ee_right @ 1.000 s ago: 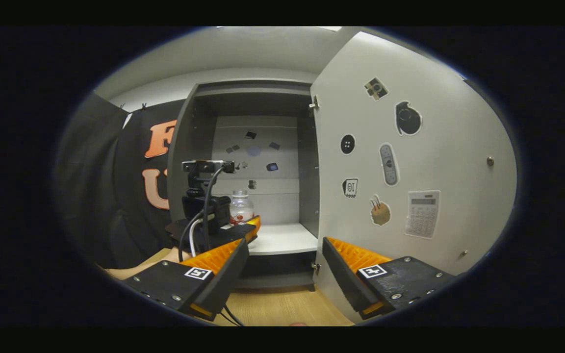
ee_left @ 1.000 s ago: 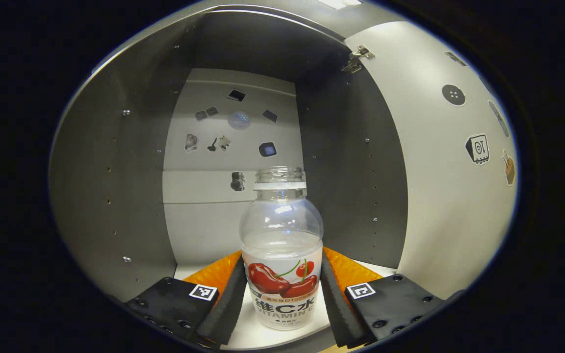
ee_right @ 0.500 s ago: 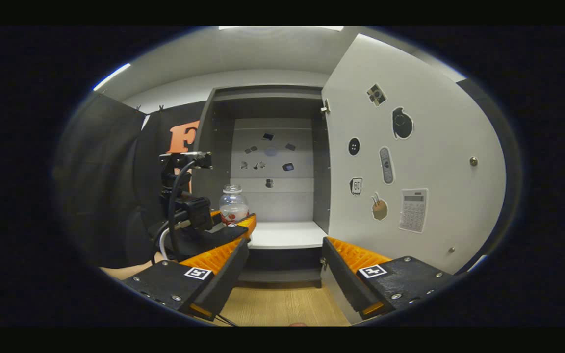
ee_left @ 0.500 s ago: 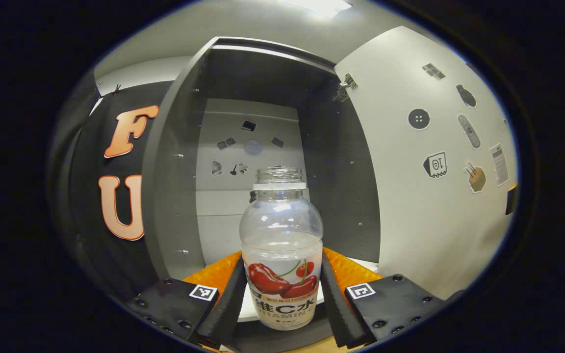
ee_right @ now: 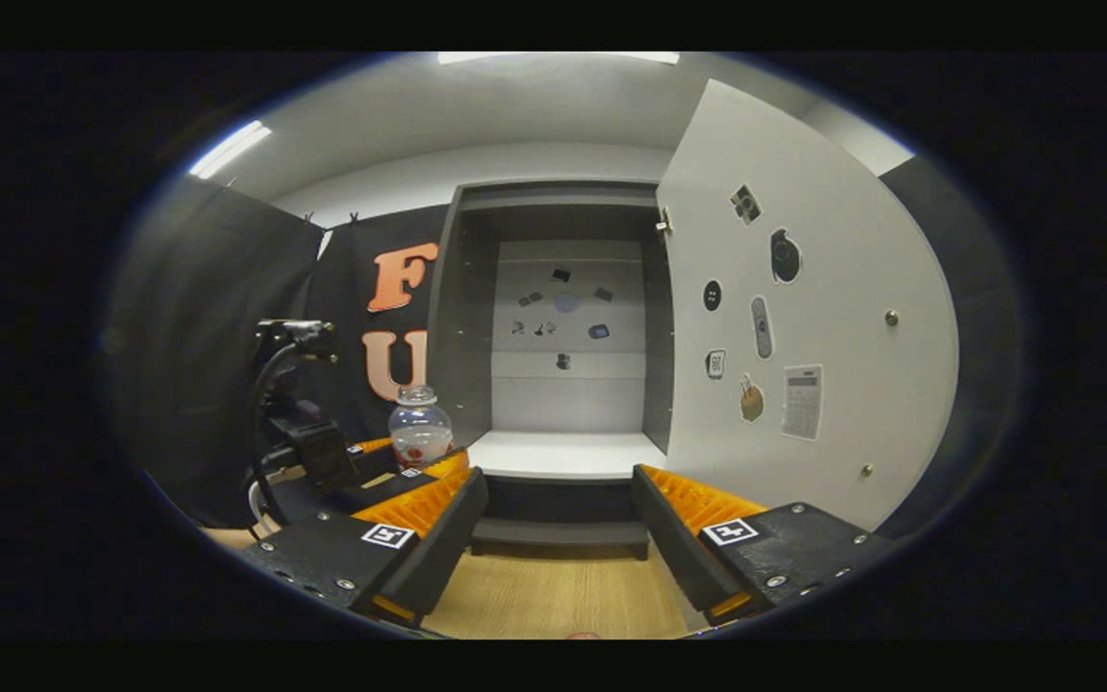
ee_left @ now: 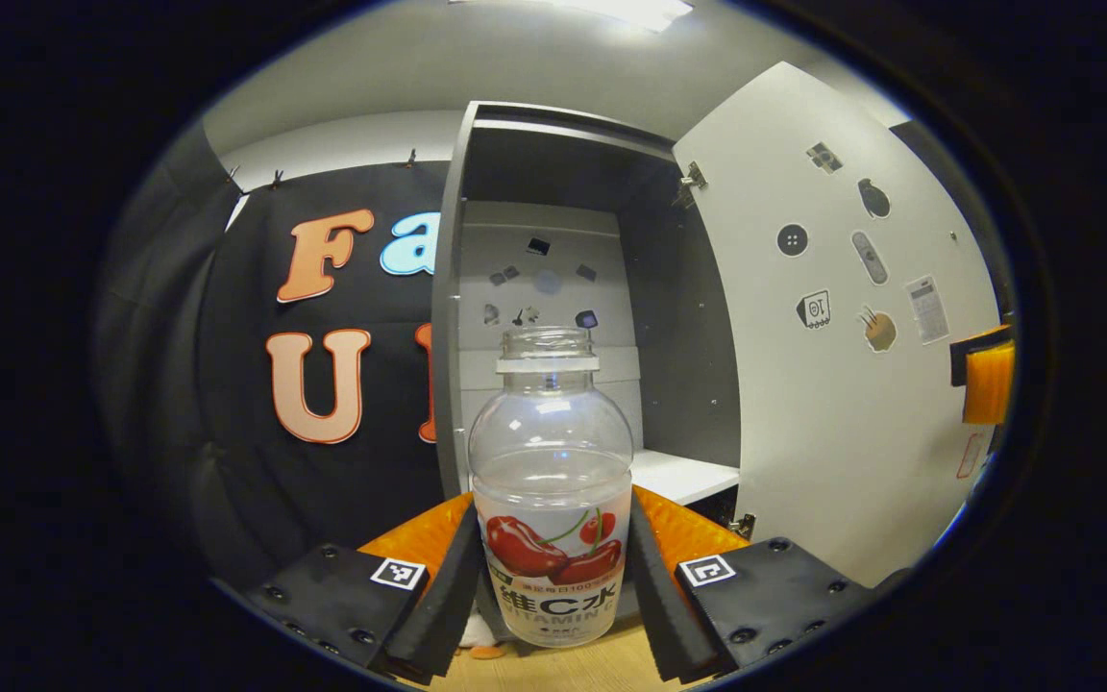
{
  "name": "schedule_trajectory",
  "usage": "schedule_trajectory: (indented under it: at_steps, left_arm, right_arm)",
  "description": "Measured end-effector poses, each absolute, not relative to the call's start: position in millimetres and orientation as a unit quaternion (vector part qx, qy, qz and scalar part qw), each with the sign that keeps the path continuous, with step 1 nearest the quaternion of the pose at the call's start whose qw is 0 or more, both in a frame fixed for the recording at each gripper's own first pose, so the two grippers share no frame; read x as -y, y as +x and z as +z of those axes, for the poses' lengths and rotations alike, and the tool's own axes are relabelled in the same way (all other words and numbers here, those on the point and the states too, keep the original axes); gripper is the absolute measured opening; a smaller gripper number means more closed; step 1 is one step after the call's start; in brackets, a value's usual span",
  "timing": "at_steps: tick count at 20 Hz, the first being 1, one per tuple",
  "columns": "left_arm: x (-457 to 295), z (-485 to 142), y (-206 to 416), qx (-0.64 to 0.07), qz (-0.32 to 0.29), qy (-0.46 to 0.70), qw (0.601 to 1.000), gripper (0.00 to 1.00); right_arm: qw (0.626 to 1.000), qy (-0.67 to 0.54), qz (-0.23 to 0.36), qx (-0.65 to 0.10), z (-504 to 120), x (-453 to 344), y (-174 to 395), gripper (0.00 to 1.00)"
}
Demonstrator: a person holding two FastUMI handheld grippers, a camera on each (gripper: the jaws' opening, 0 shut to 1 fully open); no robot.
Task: Open the cabinet door with the right hand, grasp the bottle in the cabinet with the left hand and place it on the coaster, then close the cabinet door with the right hand.
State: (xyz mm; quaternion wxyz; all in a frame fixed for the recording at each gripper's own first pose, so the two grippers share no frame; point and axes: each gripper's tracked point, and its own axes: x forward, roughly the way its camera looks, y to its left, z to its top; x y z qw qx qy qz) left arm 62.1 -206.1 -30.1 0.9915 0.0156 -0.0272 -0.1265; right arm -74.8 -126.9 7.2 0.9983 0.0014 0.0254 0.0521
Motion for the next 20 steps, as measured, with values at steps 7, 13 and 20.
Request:
schedule_trajectory:
  at_steps: [7,13,20]
  left_arm:
    - [151.1,-93.2,22.2,0.021,-0.108,-0.015,0.994,0.81]
    - [125.8,-165.1,-9.7,0.005,-0.115,0.018,0.993,0.81]
    - [113.9,-246.8,-24.4,-0.029,-0.125,0.026,0.991,0.81]
  right_arm:
    - [0.998,-0.017,0.06,-0.028,-6.7,95.6,-58.9,0.93]
    - [0.999,-0.026,0.04,-0.012,-14.2,70.2,-57.4,0.93]
    - [0.996,-0.079,0.021,-0.031,-39.2,48.5,-49.6,0.94]
